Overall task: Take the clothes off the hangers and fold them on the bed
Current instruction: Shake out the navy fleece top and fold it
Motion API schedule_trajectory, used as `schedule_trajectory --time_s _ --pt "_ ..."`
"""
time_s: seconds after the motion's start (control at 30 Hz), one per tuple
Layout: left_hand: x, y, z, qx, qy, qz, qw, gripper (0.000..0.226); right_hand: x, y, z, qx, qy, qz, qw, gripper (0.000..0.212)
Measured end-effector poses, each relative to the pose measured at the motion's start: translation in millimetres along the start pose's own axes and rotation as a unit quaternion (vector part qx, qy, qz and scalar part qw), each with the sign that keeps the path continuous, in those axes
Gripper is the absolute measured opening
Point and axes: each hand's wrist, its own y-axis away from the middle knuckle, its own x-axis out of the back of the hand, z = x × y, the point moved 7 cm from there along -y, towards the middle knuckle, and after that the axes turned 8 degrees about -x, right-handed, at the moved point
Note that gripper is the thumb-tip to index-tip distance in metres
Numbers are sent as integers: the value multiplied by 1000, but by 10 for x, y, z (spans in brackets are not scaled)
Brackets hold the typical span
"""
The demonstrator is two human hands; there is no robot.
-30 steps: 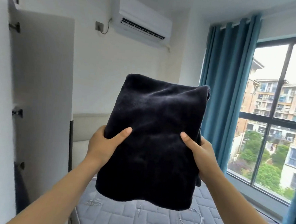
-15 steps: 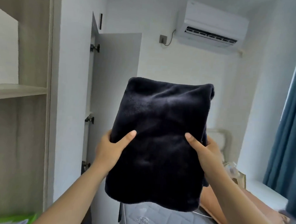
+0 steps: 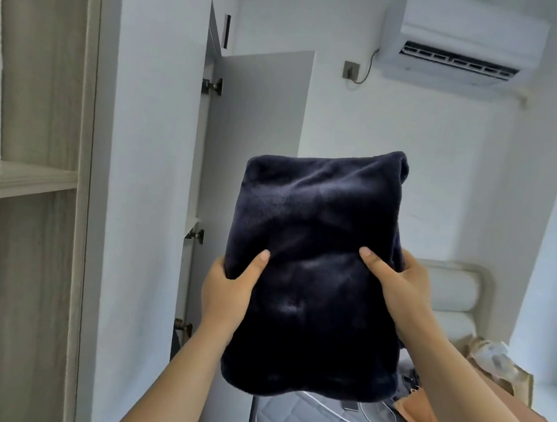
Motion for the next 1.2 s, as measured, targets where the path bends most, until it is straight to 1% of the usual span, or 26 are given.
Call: schedule_trajectory --time_s 0.13,0.3,0.47,0.53,0.87,0.97,1.03,1.13,1.2 --pt "-92 -361 -266 8 -5 14 1000 38 -229 -474 240 2 6 -17 1000 18" --pt "-151 -852 -494 8 -27 50 998 39 -584 -1035 526 5 -10 -47 999 18" --pt "-189 -1298 -819 11 -38 78 996 57 -942 -1525 826 -3 -20 -72 997 18" --pt "-185 -1477 -965 18 -46 89 995 58 -1098 -1710 940 -3 -18 -77 997 18" --pt "-13 -2391 -1413 -5 -76 163 984 32 -2116 -2609 1247 36 2 -84 996 9" --pt "83 -2682 -1418 -24 -92 184 978 28 -2411 -2814 1230 53 -1 -83 995 16" --pt "150 -2873 -1422 -41 -101 200 974 32 -2598 -2952 1220 60 -10 -89 994 17" --pt "263 -3118 -1453 -61 -121 234 963 48 -2892 -3166 1232 65 -21 -109 992 26" --pt "322 -3264 -1469 -70 -133 249 957 53 -3091 -3288 1267 68 -34 -123 990 26"
